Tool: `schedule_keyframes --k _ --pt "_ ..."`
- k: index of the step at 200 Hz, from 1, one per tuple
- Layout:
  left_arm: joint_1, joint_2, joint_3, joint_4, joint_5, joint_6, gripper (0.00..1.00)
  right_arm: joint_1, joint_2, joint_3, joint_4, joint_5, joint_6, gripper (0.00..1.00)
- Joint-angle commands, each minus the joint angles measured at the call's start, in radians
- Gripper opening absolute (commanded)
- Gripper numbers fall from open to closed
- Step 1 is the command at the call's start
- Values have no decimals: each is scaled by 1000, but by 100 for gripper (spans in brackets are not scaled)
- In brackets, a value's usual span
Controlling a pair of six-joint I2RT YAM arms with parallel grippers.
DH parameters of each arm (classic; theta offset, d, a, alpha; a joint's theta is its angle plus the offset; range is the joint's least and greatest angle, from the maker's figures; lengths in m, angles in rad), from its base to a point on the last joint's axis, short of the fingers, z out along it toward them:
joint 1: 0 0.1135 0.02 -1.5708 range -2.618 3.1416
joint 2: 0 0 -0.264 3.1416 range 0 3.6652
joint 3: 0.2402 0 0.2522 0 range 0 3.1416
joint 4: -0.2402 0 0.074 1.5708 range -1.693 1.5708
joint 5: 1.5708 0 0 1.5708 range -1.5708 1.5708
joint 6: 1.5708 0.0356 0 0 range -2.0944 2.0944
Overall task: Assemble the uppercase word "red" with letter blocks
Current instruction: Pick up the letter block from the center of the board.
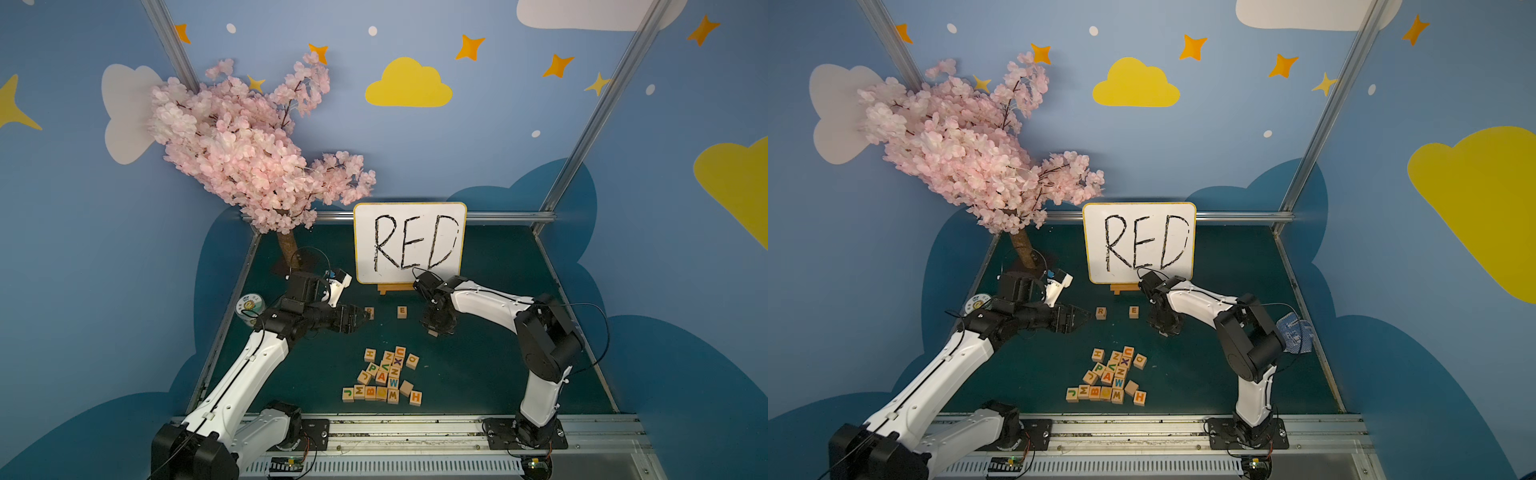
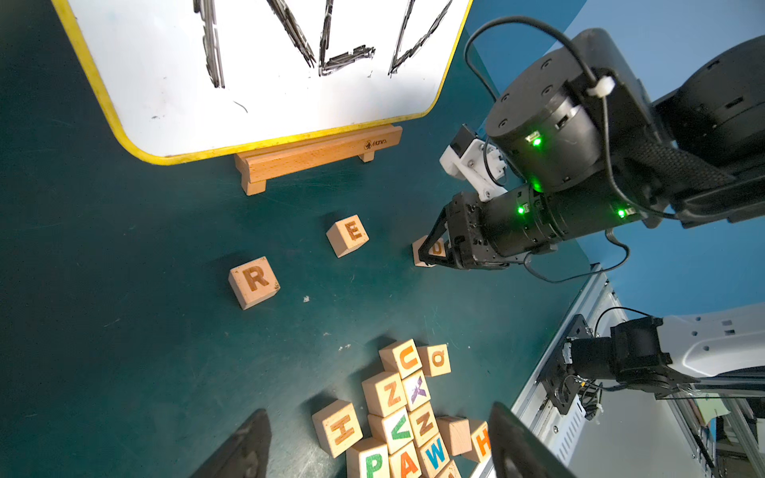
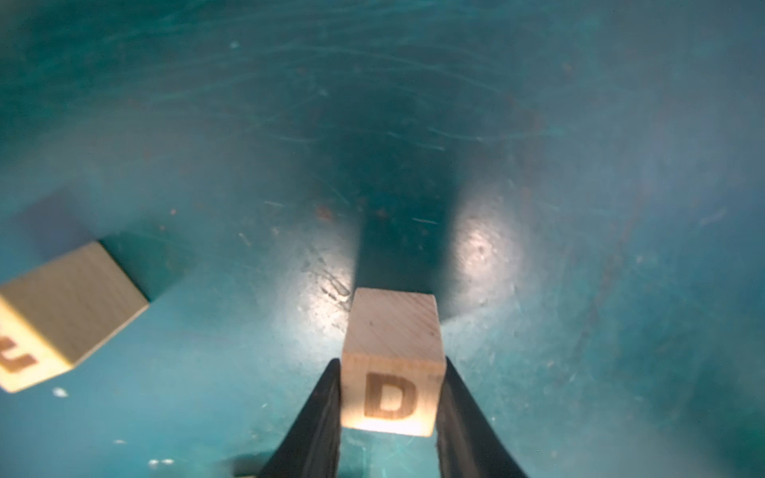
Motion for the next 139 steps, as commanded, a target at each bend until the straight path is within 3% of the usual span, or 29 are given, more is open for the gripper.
schedule_keyframes --k 1,105,139 --pt "-2 3 -11 -18 -1 19 81 -7 39 44 -55 -4 -63 43" --pt "-2 19 -11 -18 -3 19 81 -14 48 48 -69 28 -87 29" --pt "-2 39 -2 -14 4 19 81 -10 54 59 -89 56 -160 25"
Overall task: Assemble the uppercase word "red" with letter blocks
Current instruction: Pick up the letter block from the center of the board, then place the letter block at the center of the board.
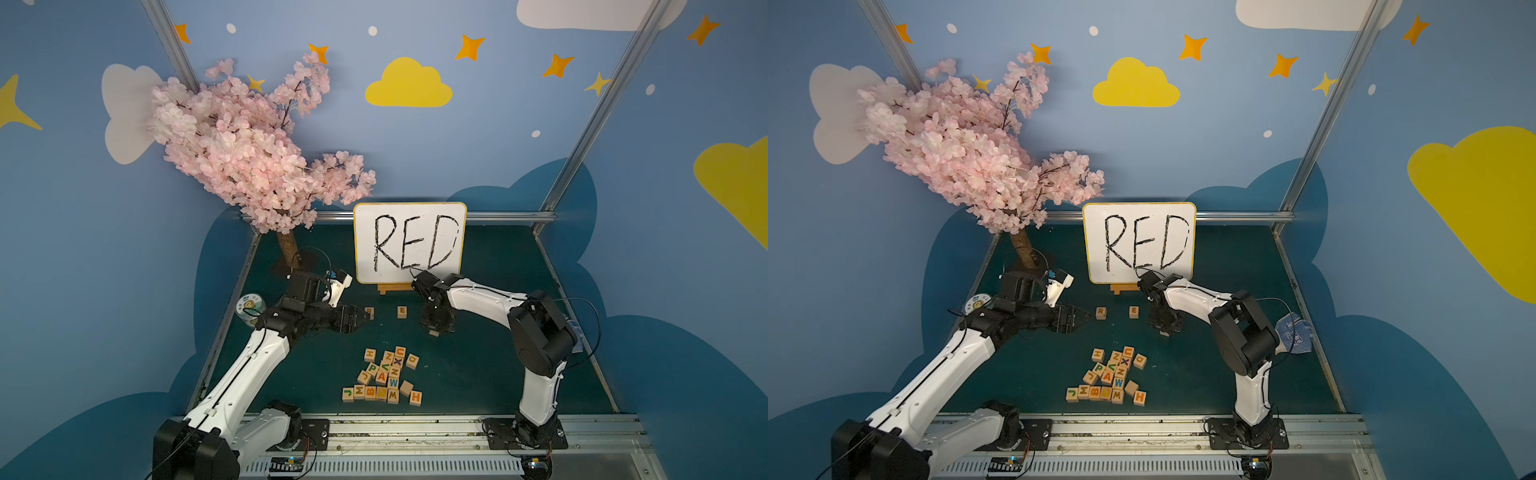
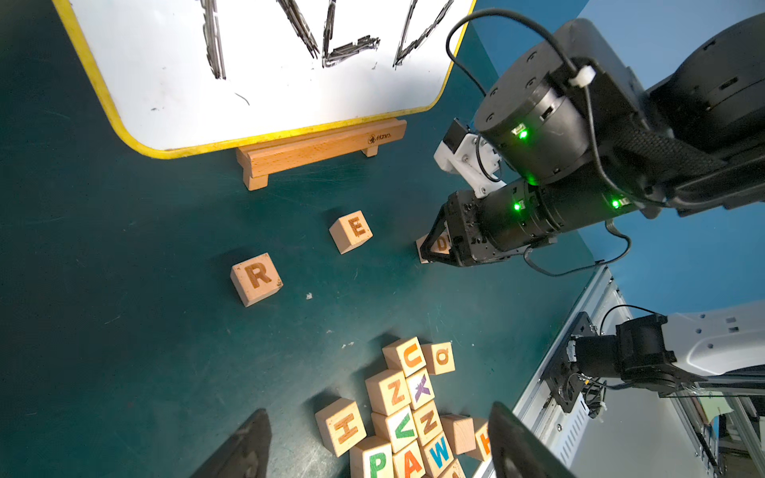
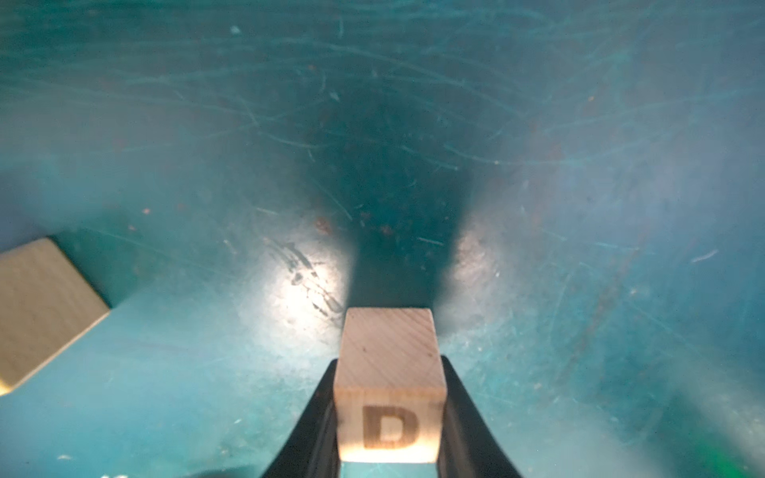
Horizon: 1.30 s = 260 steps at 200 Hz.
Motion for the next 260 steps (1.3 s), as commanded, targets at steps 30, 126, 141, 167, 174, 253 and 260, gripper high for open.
schedule_keyframes --k 30,126,141,167,174,253,260 --pt "-2 15 -2 -11 5 14 81 2 -13 21 -49 85 -150 25" --pt "-1 5 -2 -11 3 16 81 -3 20 150 -106 161 -319 25" --pt "-2 1 -2 -14 -1 18 81 -4 30 161 -97 156 -321 25" --pt "-1 -10 -6 -18 -10 19 81 -14 46 167 -77 146 -326 25" --pt "-1 -12 -6 -20 -13 20 81 -16 52 169 -77 145 -326 25" --pt "-1 -10 -5 -19 -10 21 81 -55 60 155 -27 132 -316 25" --pt "-1 -9 -6 -19 -11 21 81 -60 60 154 -22 129 -315 25"
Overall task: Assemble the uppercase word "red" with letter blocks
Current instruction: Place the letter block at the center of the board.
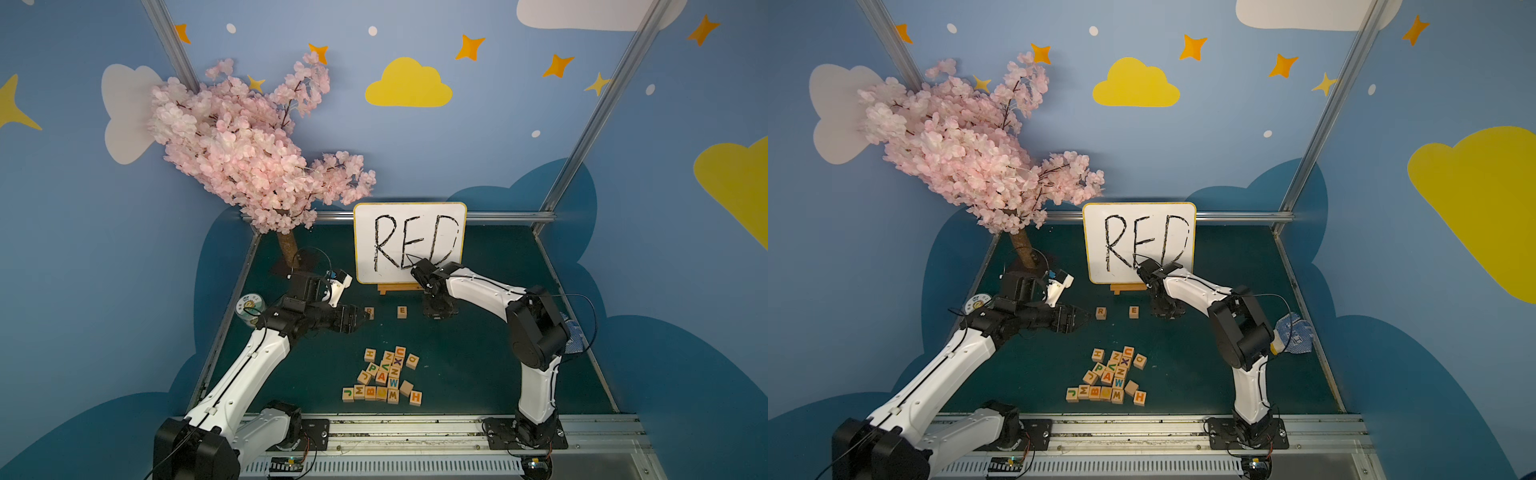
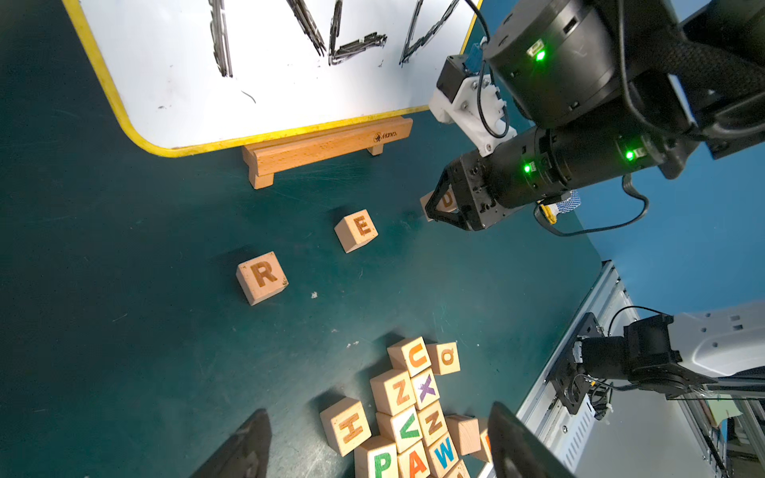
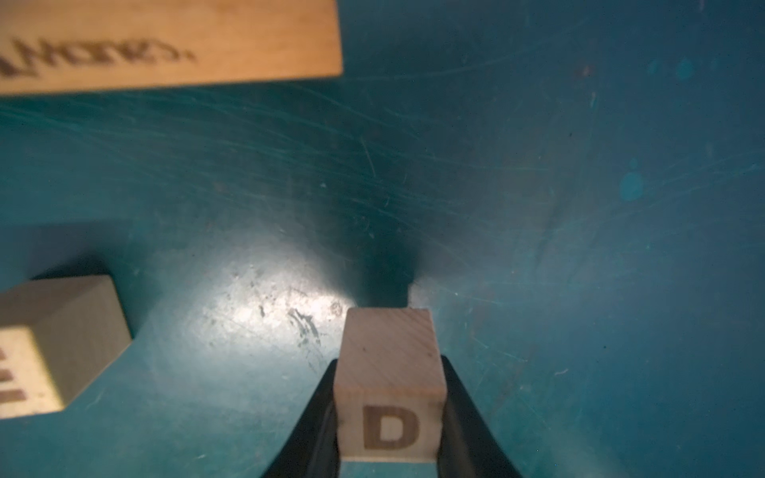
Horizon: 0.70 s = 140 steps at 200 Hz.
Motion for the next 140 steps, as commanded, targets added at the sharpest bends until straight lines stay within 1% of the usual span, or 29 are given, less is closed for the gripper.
schedule_keyframes --k 1,54,114,140 --pt "-1 -9 -6 -18 2 16 81 -18 5 7 24 -13 3 25" --pt "-1 -4 -4 -18 -1 17 81 -32 1 16 55 -30 -16 25" --pt "-1 1 -2 -21 -4 19 81 -31 26 -15 91 -100 -6 26" --pt "-1 6 -1 -18 -1 18 81 -31 24 -22 92 -93 -7 27"
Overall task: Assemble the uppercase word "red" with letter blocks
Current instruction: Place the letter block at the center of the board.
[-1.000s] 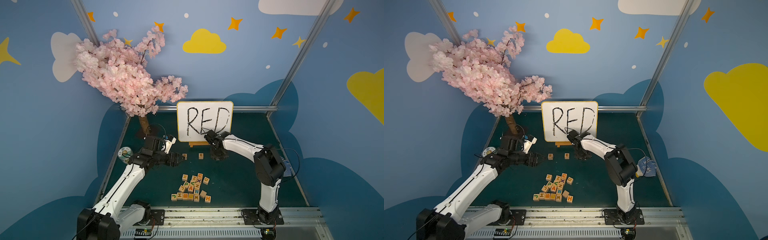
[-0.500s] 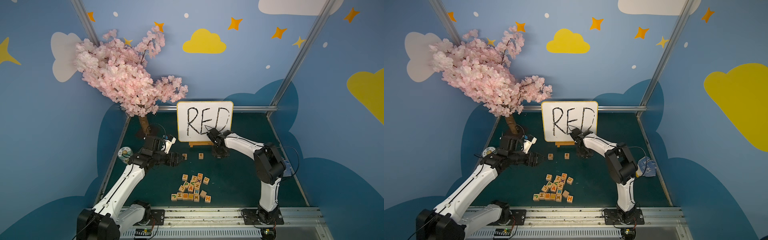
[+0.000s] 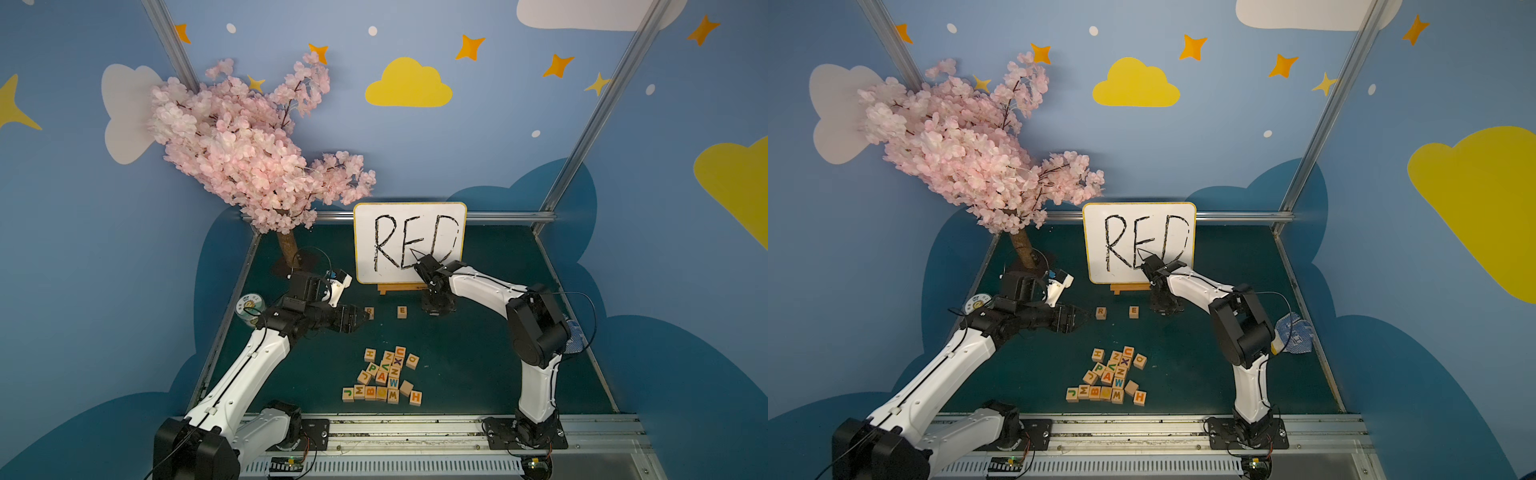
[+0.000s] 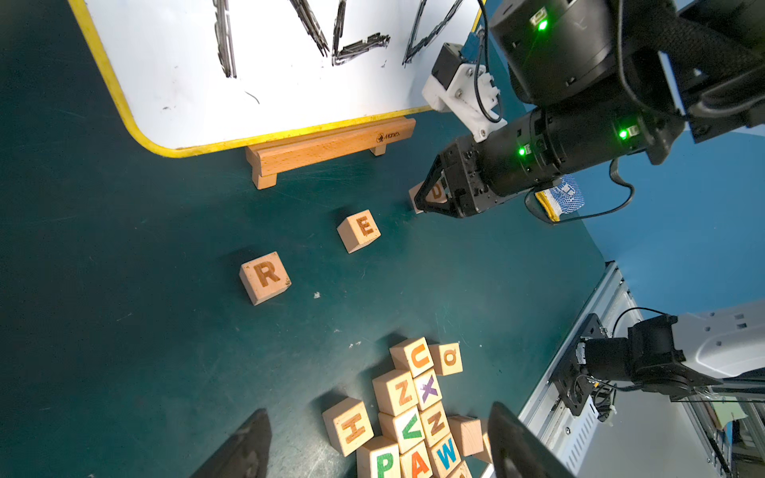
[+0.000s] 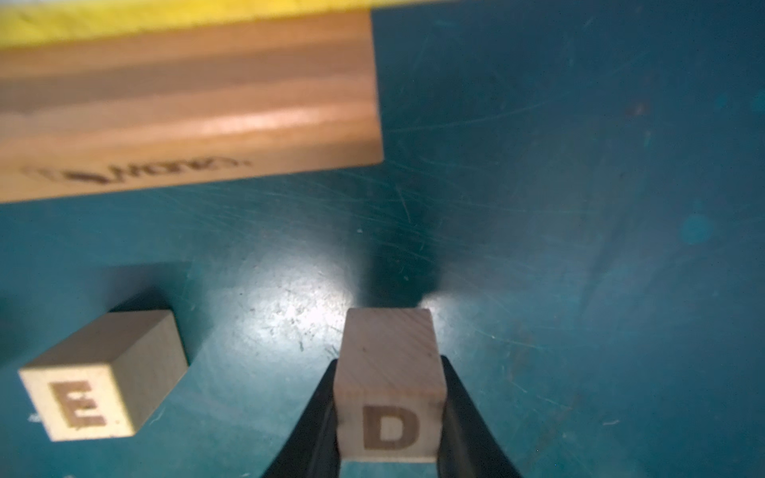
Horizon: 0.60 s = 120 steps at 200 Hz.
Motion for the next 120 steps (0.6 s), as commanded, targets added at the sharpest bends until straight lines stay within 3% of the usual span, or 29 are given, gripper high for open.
schedule_keyframes --k 1,120 --pt "-1 5 -2 -19 5 18 81 -2 15 -12 2 -8 -3 27" --pt "-1 1 -2 -19 1 21 81 -5 49 23 -20 -5 -27 30"
